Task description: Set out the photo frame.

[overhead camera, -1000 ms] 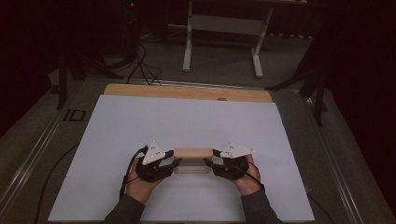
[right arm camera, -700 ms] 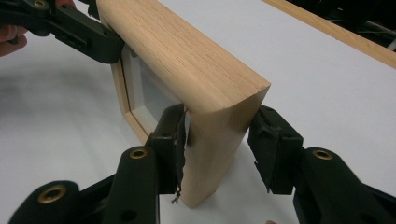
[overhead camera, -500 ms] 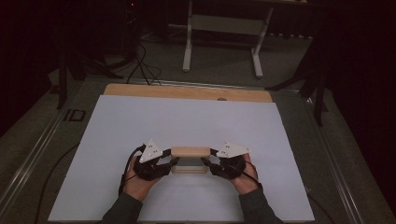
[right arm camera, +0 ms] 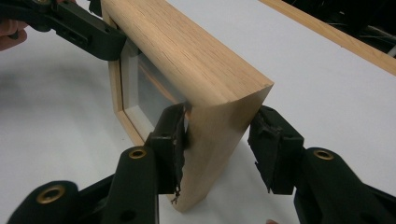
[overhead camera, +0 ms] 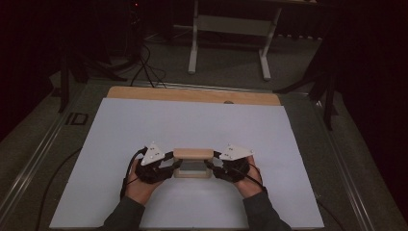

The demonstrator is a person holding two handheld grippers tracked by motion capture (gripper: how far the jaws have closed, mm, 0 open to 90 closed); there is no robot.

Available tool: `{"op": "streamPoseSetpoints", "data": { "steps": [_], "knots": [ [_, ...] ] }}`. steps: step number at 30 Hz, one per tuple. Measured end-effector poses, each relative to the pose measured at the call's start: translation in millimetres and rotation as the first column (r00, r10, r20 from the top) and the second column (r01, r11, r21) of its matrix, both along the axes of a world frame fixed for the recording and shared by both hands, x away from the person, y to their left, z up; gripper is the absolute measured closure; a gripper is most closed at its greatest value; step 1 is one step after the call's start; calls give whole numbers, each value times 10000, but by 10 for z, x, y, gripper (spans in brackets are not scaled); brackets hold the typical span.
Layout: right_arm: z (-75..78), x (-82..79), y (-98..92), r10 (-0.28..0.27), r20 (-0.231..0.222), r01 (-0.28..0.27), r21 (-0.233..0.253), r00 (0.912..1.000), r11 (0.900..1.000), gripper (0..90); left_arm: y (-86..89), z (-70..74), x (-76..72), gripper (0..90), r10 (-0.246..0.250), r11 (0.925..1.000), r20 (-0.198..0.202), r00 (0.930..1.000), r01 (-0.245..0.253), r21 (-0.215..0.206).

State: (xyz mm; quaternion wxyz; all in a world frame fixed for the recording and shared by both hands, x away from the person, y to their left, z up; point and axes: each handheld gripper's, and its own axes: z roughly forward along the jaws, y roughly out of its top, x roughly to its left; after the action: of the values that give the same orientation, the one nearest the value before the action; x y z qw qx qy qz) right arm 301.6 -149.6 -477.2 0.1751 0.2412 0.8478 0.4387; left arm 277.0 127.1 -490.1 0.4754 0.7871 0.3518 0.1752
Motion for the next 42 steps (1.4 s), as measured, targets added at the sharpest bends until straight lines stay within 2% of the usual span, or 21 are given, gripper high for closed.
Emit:
{"op": "streamPoseSetpoints", "data": {
  "steps": [14, 19, 25, 30, 37, 42],
  "knots": [
    [3, 89, 115, 3, 99, -1, -188, 10000, 9998, 553, 82, 31, 75, 568, 253, 9997, -77, 9996, -253, 52],
    [24, 169, 182, -114, 227, 124, -442, 9997, 9989, 552, 92, 40, 126, 564, 458, 9988, 120, 9989, -460, 161],
    [17, 262, 203, -206, 87, 208, -229, 9997, 9995, 547, 116, 22, 201, 565, 602, 9981, 104, 9981, -601, -116],
    [9, 314, 219, -276, 147, 279, -173, 9995, 9995, 544, 112, 25, 250, 564, 680, 9977, 213, 9975, -681, 32],
    [17, 383, 272, -417, 240, 425, -332, 9988, 9985, 542, 112, 34, 321, 556, 810, 9966, 256, 9964, -814, 154],
    [10, 406, 274, -513, 204, 518, -206, 9985, 9984, 541, 118, 27, 360, 552, 817, 9966, 210, 9964, -818, 35]
  ]
}}
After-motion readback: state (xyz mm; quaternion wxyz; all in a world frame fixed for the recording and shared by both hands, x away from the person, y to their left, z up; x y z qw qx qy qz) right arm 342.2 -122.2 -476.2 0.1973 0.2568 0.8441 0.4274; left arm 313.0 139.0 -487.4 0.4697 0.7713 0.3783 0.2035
